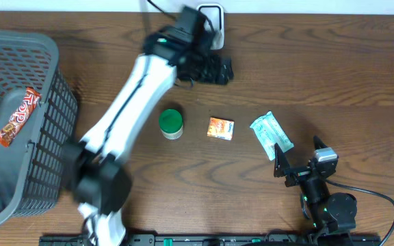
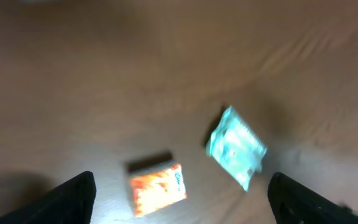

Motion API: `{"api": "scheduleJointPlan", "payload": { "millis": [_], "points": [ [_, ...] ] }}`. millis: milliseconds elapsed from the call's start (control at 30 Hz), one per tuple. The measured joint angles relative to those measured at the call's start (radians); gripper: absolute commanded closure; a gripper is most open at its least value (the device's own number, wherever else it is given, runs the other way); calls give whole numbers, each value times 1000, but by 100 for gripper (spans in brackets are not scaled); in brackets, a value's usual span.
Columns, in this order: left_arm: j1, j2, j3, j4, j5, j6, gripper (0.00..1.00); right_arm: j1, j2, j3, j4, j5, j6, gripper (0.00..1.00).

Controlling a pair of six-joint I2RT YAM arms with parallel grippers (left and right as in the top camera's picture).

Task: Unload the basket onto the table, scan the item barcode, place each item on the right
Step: 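Carry the wipes packet to the right of the tissue pack and release, then reach the left gripper into the basket and grasp the red candy bar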

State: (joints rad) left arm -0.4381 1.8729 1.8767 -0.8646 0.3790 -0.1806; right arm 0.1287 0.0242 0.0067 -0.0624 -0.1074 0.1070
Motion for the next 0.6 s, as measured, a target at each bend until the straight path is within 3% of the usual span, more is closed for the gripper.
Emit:
{"api": "scheduleJointPlan", "payload": {
  "millis": [167, 300, 467, 600],
  "points": [
    [90, -356, 42, 0, -359, 22, 9, 0, 0, 0, 0, 0, 0, 1],
    [422, -463, 49, -185, -584, -134, 10, 0, 0, 0, 0, 0, 0, 1],
    [814, -394, -51, -307, -618, -371, 10, 0, 0, 0, 0, 0, 0, 1],
    [993, -298, -158, -275, -613, -431, 9, 0, 0, 0, 0, 0, 0, 1]
  ]
}}
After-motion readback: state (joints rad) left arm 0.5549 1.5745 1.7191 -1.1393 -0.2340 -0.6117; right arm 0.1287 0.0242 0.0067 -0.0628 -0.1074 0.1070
